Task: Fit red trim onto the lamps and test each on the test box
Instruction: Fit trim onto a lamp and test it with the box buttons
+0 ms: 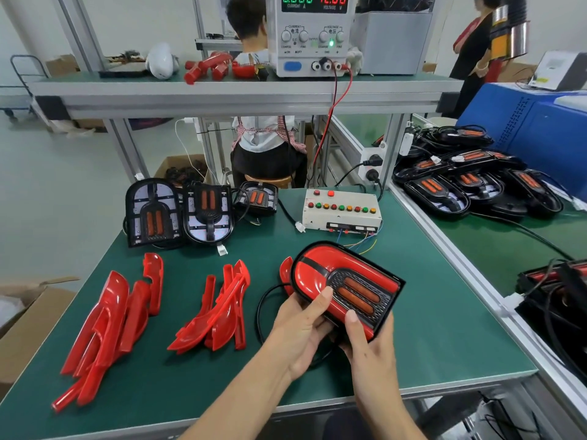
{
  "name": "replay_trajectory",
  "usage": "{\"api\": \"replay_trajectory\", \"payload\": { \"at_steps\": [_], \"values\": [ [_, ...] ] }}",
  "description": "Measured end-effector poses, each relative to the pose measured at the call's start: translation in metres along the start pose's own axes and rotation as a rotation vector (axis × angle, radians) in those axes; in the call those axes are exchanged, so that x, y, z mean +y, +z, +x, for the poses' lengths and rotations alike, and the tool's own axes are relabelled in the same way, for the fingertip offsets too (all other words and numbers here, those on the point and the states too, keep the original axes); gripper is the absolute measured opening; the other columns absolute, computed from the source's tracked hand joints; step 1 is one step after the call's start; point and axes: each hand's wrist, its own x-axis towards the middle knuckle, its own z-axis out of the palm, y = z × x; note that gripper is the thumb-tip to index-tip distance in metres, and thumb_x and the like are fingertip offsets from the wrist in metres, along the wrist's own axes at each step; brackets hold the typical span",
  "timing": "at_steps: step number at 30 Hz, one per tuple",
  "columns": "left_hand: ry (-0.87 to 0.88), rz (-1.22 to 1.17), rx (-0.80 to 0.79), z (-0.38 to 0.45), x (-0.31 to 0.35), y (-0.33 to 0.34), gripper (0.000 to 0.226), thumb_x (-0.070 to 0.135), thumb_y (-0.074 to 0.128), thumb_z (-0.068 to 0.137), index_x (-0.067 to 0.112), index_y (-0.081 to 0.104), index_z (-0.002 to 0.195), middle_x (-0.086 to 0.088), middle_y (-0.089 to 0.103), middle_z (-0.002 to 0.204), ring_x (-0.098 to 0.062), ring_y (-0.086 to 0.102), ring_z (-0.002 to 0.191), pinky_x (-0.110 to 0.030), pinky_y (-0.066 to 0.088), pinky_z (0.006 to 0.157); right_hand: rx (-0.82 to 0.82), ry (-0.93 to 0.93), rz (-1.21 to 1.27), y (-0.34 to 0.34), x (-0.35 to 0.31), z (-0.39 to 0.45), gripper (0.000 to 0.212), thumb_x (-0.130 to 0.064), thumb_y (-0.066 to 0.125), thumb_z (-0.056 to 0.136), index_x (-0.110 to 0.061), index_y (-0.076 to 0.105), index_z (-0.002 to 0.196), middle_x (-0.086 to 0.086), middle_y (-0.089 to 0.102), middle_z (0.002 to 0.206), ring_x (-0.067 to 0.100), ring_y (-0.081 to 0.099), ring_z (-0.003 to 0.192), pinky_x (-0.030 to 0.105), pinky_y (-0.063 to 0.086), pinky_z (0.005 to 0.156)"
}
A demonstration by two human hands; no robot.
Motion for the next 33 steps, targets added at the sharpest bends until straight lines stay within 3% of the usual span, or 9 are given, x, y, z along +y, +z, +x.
{"api": "replay_trajectory", "payload": {
  "at_steps": [6, 14, 20, 27, 33],
  "values": [
    [-0.048, -0.002, -0.136, 0.0, 0.007, -0.002, 0.054, 0.03, 0.076, 0.089, 0.007, 0.06, 0.136, -0.019, 0.065, 0.135, -0.032, 0.064, 0.125, -0.037, 0.057, 0.096, -0.028, 0.003, 0.013, -0.007, 0.004, 0.0, 0.084, -0.064, 0.078, 0.078, -0.047, 0.037, 0.149, -0.004, 0.063, 0.141, 0.02, 0.06, 0.131, 0.058, 0.042, 0.112],
    [-0.019, 0.142, -0.149, -0.001, 0.006, -0.004, 0.062, 0.036, 0.068, 0.091, 0.011, 0.05, 0.144, -0.013, 0.065, 0.138, -0.029, 0.061, 0.129, -0.041, 0.051, 0.106, -0.042, -0.035, 0.036, -0.01, 0.006, 0.003, 0.088, -0.06, 0.083, 0.076, -0.042, 0.039, 0.15, 0.0, 0.065, 0.139, 0.022, 0.061, 0.129, 0.057, 0.04, 0.115],
    [-0.007, 0.096, -0.149, -0.002, 0.007, -0.003, 0.049, 0.033, 0.065, 0.096, 0.011, 0.057, 0.138, -0.017, 0.066, 0.135, -0.031, 0.063, 0.126, -0.036, 0.056, 0.097, -0.029, -0.017, 0.049, -0.012, 0.011, 0.006, 0.085, -0.061, 0.084, 0.074, -0.044, 0.042, 0.147, 0.0, 0.067, 0.136, 0.023, 0.063, 0.127, 0.059, 0.043, 0.112],
    [-0.017, 0.034, 0.016, 0.0, 0.005, 0.002, 0.054, 0.047, 0.066, 0.092, 0.01, 0.064, 0.13, -0.021, 0.07, 0.125, -0.035, 0.07, 0.114, -0.04, 0.059, 0.089, -0.01, -0.014, -0.004, -0.014, 0.02, 0.009, 0.079, -0.064, 0.08, 0.077, -0.043, 0.044, 0.144, 0.001, 0.068, 0.132, 0.028, 0.066, 0.119, 0.069, 0.043, 0.107],
    [-0.008, 0.024, 0.003, -0.001, 0.007, 0.002, 0.052, 0.044, 0.068, 0.091, 0.011, 0.062, 0.131, -0.021, 0.07, 0.125, -0.036, 0.071, 0.111, -0.042, 0.06, 0.087, -0.012, -0.02, -0.02, -0.016, 0.022, 0.009, 0.078, -0.06, 0.079, 0.081, -0.044, 0.041, 0.148, 0.001, 0.067, 0.135, 0.026, 0.065, 0.123, 0.067, 0.043, 0.108]
  ]
}}
